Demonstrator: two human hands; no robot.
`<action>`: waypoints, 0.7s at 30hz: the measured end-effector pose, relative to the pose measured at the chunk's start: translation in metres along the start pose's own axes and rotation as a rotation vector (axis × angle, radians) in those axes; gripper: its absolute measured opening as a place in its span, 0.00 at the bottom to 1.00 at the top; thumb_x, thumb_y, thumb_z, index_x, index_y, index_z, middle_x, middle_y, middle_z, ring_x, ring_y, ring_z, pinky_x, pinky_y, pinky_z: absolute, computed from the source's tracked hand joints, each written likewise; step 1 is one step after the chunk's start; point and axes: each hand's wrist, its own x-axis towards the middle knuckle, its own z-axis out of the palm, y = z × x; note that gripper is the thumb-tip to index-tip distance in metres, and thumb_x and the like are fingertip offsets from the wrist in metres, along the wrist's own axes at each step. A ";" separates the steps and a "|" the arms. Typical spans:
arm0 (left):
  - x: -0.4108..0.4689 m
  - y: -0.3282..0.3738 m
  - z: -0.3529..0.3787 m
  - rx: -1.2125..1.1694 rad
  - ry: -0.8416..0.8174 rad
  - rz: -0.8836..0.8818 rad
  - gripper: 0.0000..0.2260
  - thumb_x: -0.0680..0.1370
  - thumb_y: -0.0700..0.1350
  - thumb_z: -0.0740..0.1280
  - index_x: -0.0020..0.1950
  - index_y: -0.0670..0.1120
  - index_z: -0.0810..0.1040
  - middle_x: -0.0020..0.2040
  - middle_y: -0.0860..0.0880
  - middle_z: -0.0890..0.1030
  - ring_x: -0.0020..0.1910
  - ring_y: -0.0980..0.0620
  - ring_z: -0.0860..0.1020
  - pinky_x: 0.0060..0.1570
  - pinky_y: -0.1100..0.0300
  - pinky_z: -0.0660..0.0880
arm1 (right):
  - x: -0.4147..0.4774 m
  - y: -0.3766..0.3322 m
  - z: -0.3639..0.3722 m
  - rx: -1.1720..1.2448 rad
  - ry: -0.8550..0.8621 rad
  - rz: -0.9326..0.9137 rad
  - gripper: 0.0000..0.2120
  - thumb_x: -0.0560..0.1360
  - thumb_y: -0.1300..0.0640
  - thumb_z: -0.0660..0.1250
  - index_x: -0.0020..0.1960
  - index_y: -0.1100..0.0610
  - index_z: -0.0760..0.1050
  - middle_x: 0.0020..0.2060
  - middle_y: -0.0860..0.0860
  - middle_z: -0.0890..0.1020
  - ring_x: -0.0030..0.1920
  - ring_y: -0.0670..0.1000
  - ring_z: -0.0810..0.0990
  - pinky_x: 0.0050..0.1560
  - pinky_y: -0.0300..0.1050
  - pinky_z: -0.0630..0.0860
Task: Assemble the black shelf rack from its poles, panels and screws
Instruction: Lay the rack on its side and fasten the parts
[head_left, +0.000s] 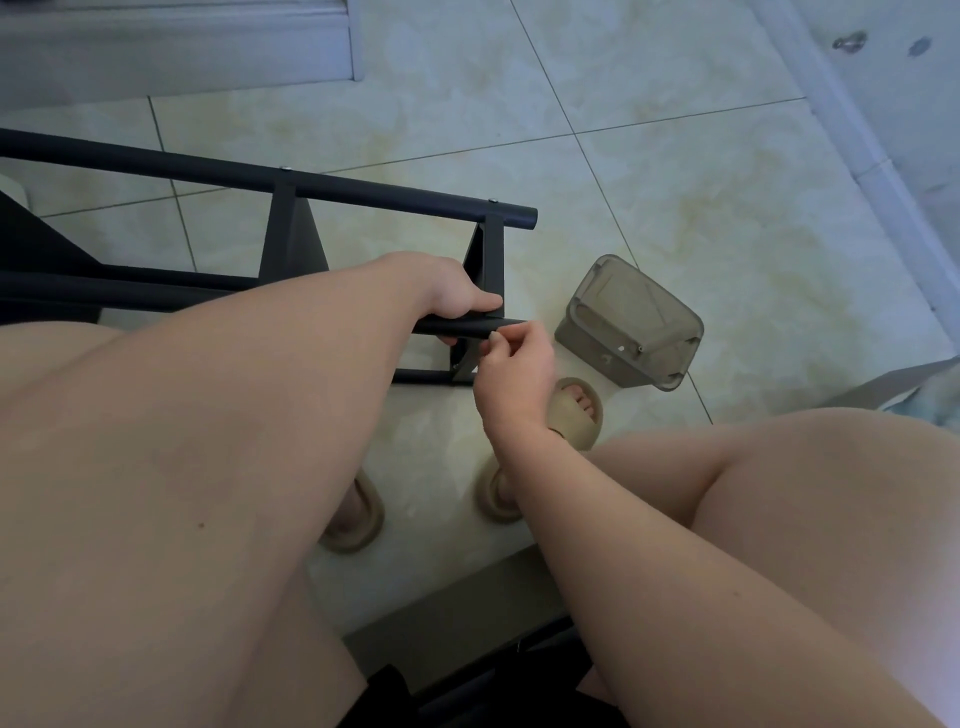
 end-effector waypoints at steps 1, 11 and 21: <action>0.000 0.000 0.000 -0.005 -0.004 0.001 0.23 0.79 0.66 0.62 0.42 0.48 0.82 0.32 0.51 0.85 0.33 0.54 0.79 0.37 0.57 0.68 | 0.001 0.002 -0.004 -0.063 -0.031 -0.080 0.06 0.80 0.63 0.61 0.45 0.56 0.71 0.42 0.52 0.80 0.43 0.54 0.77 0.39 0.40 0.69; 0.000 -0.001 0.001 -0.038 -0.022 0.005 0.23 0.79 0.66 0.63 0.42 0.47 0.81 0.30 0.50 0.84 0.33 0.52 0.79 0.41 0.56 0.70 | 0.019 -0.005 -0.035 -0.389 -0.278 -0.334 0.04 0.78 0.63 0.64 0.50 0.61 0.78 0.40 0.58 0.84 0.44 0.59 0.81 0.46 0.54 0.78; 0.000 -0.003 0.000 -0.043 -0.022 0.004 0.24 0.78 0.67 0.62 0.46 0.47 0.83 0.36 0.48 0.86 0.40 0.49 0.80 0.56 0.52 0.74 | 0.024 -0.009 -0.037 -0.438 -0.317 -0.340 0.06 0.79 0.63 0.66 0.45 0.54 0.73 0.39 0.55 0.83 0.42 0.57 0.81 0.42 0.53 0.79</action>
